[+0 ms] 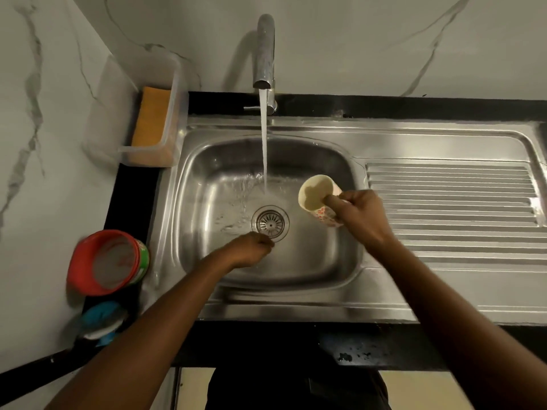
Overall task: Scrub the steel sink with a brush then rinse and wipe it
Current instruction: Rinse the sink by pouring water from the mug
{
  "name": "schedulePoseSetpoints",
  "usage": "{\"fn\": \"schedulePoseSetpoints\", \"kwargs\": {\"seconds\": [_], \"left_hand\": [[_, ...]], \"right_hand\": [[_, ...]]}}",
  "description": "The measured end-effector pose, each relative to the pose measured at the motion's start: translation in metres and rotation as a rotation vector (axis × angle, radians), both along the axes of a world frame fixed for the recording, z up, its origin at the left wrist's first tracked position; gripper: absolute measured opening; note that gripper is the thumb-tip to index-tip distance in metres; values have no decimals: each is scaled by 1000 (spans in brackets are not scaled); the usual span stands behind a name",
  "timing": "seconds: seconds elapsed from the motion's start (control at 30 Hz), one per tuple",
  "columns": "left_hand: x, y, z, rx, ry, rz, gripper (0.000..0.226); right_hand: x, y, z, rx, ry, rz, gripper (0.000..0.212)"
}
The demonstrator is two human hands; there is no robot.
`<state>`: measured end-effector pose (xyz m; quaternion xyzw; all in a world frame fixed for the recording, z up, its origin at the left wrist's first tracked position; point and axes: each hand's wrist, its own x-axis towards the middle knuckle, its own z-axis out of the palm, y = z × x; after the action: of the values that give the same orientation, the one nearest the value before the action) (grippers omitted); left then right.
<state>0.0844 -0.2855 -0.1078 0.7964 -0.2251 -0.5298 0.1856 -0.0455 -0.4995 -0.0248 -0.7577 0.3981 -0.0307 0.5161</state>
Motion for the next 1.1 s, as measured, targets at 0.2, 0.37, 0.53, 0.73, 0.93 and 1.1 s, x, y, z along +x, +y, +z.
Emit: {"fn": "schedulePoseSetpoints", "kwargs": {"seconds": [0.2, 0.37, 0.53, 0.73, 0.93, 1.1], "left_hand": [[-30, -2, -2, 35, 77, -271, 40], [-42, 0, -3, -43, 192, -332, 47], [-36, 14, 0, -37, 211, -314, 39], [-11, 42, 5, 160, 61, -366, 37], [5, 63, 7, 269, -54, -452, 40], [2, 65, 10, 163, -9, -385, 38]], "right_hand": [[21, -34, 26, -512, 411, 1119, 31], [25, -21, 17, -638, 518, 1433, 43], [25, -25, -9, -255, 389, 970, 22], [47, 32, -48, -207, 302, 625, 27], [54, 75, -42, -285, 205, 973, 31], [44, 40, -40, -259, 322, 938, 28]]}}
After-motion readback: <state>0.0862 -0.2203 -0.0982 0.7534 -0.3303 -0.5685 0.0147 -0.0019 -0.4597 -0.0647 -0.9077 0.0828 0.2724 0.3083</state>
